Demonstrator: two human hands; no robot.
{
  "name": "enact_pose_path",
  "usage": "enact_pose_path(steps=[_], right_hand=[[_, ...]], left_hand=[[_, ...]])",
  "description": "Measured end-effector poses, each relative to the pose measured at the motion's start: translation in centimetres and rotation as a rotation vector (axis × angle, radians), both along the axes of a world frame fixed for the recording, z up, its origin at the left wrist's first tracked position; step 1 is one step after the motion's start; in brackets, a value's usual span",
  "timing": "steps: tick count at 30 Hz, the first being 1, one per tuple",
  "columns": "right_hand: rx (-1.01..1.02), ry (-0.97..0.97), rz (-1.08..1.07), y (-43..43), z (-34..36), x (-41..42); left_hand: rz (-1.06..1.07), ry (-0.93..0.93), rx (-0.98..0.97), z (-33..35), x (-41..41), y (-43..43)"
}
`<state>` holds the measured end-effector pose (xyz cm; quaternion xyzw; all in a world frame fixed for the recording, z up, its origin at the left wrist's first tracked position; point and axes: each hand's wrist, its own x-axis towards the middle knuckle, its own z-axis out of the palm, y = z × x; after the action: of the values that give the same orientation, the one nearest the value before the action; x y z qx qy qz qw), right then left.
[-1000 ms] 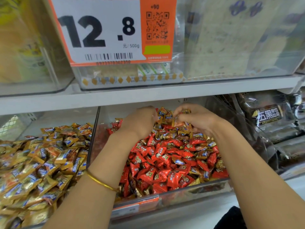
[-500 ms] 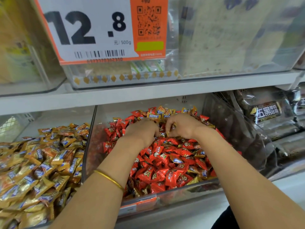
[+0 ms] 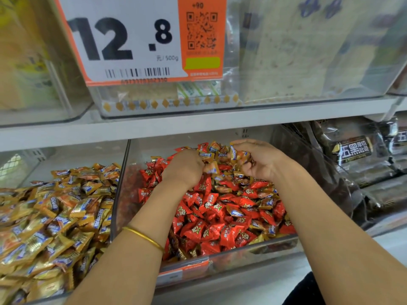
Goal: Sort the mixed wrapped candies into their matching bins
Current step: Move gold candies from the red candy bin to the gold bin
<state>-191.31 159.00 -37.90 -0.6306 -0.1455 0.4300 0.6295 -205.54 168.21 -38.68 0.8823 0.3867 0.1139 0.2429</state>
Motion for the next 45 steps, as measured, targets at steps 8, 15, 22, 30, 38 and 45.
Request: enact_pose_path(steps=[8, 15, 22, 30, 38, 45], right_hand=[[-0.239, -0.799, 0.188, 4.0, -0.5, -1.6], [-0.233, -0.82, 0.203, 4.4, -1.5, -1.2], [-0.182, -0.554, 0.167, 2.8, -0.8, -0.7], [-0.248, -1.029, 0.474, 3.4, -1.3, -1.2], [-0.395, -1.241, 0.523, 4.2, -2.1, -2.0], [-0.287, -1.155, 0.486, 3.4, -1.7, -1.7]], left_hand=[[0.356, -0.559, -0.373, 0.6, -0.3, 0.6], [0.307, -0.611, -0.333, 0.9, -0.5, 0.4], [0.29, -0.441, -0.327, 2.0, -0.3, 0.2], [0.128, -0.084, 0.072, 0.1, -0.3, 0.6], [0.186, 0.146, 0.223, -0.8, -0.4, 0.9], [0.212, 0.003, 0.214, -0.8, -0.3, 0.7]])
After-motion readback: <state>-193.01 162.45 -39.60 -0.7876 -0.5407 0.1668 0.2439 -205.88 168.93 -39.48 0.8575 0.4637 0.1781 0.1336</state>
